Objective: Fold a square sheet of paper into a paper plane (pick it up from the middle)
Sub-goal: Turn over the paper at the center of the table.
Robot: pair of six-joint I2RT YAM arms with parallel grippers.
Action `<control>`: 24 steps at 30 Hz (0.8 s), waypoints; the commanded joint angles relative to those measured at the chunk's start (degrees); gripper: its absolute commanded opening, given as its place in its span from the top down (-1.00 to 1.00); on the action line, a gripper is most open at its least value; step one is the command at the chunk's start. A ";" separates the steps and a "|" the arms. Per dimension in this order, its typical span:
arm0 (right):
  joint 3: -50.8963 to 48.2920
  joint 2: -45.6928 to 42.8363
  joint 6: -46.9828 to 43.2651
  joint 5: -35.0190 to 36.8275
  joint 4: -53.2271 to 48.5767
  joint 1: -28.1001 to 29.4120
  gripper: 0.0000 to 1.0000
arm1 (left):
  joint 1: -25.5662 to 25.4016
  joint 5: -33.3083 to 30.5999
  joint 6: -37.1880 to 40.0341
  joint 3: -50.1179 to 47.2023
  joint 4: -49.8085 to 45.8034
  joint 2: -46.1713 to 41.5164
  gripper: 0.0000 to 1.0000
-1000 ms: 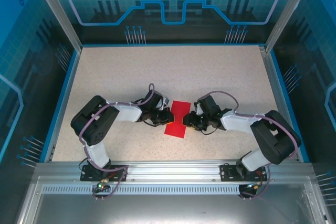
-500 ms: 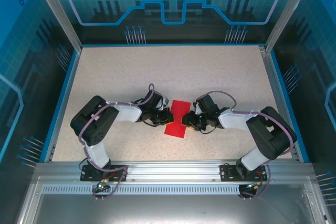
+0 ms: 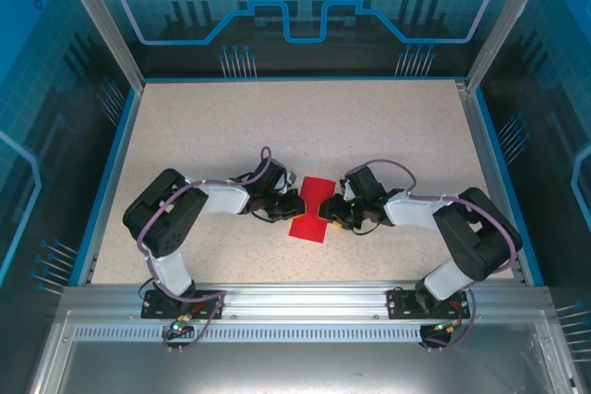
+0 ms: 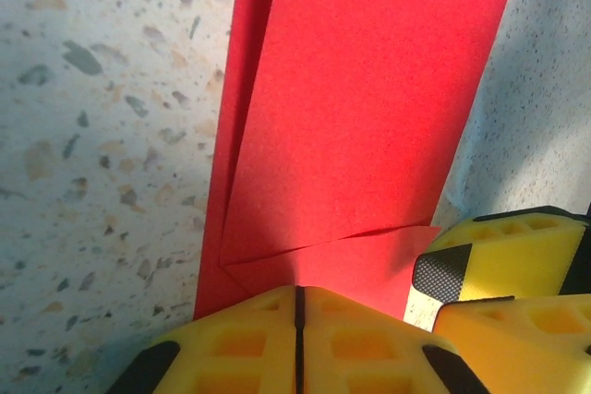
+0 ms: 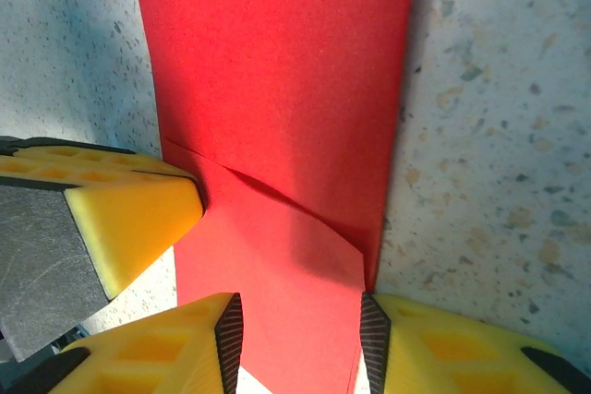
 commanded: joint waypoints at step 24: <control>1.28 0.33 -0.62 1.89 2.56 -0.83 0.06 | -0.13 -3.16 0.61 1.99 -3.66 -0.25 0.83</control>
